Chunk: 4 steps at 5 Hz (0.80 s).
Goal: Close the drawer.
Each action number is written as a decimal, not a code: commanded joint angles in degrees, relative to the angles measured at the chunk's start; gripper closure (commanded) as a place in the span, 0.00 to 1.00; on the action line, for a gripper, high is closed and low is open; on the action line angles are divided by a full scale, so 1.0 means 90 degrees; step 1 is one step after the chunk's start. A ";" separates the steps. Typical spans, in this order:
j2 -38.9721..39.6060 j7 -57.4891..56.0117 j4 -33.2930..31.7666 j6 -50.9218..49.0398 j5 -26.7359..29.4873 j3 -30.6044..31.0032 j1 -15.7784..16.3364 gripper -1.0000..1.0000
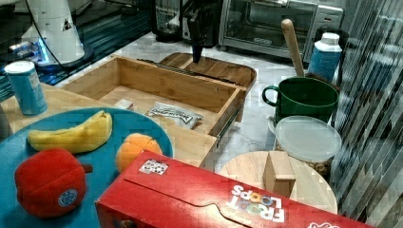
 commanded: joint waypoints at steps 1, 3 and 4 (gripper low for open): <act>0.0281 -0.0010 0.0196 0.0357 -0.0704 -0.0245 0.0033 1.00; 0.0254 -0.1117 0.0594 0.0046 -0.0521 -0.0459 -0.0356 1.00; 0.0471 -0.1542 0.0750 0.0406 -0.0571 -0.0735 -0.0474 1.00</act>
